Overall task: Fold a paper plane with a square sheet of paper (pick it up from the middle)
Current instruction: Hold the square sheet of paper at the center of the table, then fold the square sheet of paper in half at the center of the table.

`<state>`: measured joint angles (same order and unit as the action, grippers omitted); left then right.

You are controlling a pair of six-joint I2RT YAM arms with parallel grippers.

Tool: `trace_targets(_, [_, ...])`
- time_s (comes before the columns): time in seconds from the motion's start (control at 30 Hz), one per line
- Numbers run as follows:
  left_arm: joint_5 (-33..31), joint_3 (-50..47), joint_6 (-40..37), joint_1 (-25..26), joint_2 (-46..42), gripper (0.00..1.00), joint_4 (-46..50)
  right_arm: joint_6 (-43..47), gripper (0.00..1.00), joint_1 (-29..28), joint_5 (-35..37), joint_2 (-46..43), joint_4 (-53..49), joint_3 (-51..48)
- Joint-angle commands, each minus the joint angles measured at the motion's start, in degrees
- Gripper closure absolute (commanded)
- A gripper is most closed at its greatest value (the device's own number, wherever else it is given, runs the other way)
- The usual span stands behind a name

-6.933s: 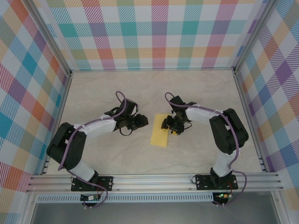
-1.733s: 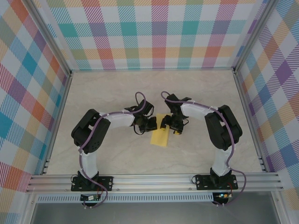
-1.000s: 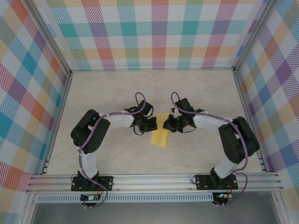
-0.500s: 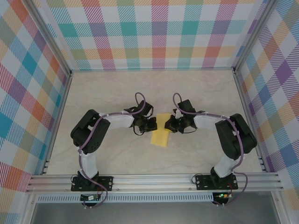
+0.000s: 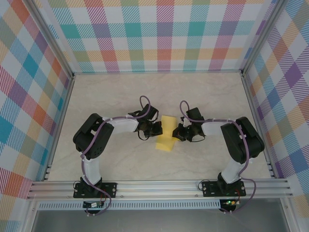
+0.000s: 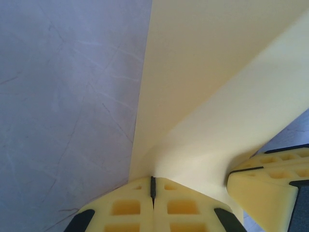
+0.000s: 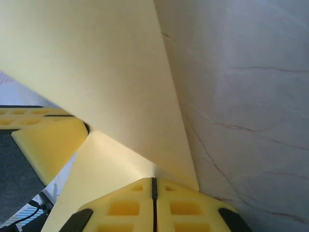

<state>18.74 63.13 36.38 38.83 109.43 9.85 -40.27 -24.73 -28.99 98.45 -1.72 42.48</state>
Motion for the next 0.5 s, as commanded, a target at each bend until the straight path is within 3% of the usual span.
trace_targets(0.0, [-1.98,-2.14,-0.96,0.79,1.49,1.00,3.91,1.92,0.93,-0.08,0.17,-1.37,-0.14,-1.33])
trace_targets(0.2, [-1.97,-2.26,-0.91,0.81,1.37,1.00,3.84,-1.51,0.92,-0.14,-5.16,-6.38,4.56,-1.46])
trace_targets(0.47, [-1.87,-2.14,-0.96,0.81,1.40,1.00,3.86,-3.06,0.93,-0.58,-6.66,-3.09,9.62,-6.11])
